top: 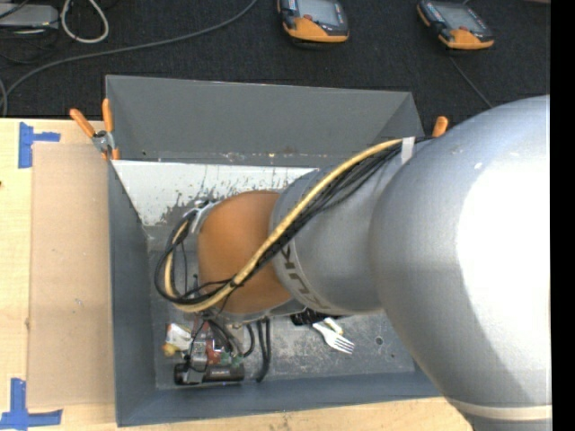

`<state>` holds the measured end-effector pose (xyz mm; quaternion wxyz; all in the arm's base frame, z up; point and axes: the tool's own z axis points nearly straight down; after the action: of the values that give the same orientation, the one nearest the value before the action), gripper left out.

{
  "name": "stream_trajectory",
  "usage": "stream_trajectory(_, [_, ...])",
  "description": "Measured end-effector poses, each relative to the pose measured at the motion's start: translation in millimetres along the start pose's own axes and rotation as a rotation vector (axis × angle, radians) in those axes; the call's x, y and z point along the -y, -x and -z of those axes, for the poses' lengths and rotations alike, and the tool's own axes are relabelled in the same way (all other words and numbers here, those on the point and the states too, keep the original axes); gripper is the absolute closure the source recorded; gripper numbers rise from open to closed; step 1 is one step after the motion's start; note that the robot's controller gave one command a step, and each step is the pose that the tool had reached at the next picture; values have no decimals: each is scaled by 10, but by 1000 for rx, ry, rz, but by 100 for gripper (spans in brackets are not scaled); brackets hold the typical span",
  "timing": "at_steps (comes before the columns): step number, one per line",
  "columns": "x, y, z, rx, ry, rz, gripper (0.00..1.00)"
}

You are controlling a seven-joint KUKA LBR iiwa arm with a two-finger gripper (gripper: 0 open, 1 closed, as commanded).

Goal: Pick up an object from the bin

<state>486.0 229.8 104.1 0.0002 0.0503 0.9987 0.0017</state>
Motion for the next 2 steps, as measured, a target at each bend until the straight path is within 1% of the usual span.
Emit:
stream_trajectory(1, [359, -19, -308, 12, 0, 218, 0])
stream_trajectory(2, [-140, -152, -339, 2, 3, 118, 100])
